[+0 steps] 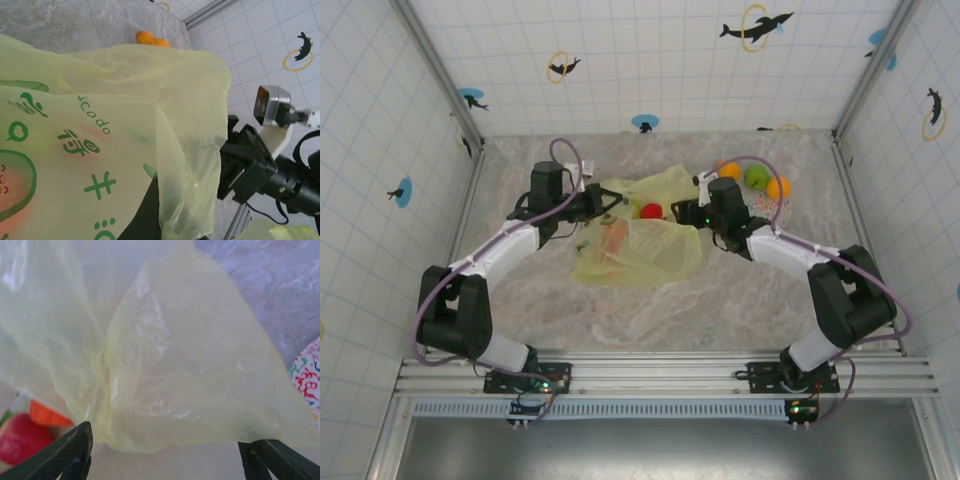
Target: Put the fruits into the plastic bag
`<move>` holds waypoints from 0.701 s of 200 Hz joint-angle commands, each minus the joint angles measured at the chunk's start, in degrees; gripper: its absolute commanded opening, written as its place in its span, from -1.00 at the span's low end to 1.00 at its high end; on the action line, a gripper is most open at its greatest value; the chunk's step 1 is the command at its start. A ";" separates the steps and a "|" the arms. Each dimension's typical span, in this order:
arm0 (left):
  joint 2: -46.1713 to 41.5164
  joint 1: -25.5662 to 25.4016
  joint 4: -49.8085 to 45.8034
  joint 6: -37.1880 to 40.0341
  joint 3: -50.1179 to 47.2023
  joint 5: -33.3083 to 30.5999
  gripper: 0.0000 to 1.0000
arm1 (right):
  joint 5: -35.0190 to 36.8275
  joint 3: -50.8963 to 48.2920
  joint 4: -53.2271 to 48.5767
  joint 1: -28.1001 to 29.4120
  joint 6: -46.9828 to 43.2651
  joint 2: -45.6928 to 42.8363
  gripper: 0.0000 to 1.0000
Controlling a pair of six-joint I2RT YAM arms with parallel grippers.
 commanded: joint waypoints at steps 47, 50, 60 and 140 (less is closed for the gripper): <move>1.24 -0.45 -1.81 1.53 0.33 -1.52 -1.00 | -7.34 -2.48 2.59 -2.30 1.61 -3.21 0.59; 1.20 -0.45 -1.81 1.58 0.30 -1.48 -1.00 | -7.63 -3.07 2.52 -2.55 1.60 -3.91 0.59; 1.16 -0.46 -1.97 1.77 0.37 -1.31 -1.00 | -8.90 -5.12 2.49 -3.53 1.37 -6.74 0.62; 0.47 -0.43 -2.51 2.94 0.41 0.37 -1.00 | -7.24 -9.31 -0.98 -15.00 -1.12 -19.08 0.80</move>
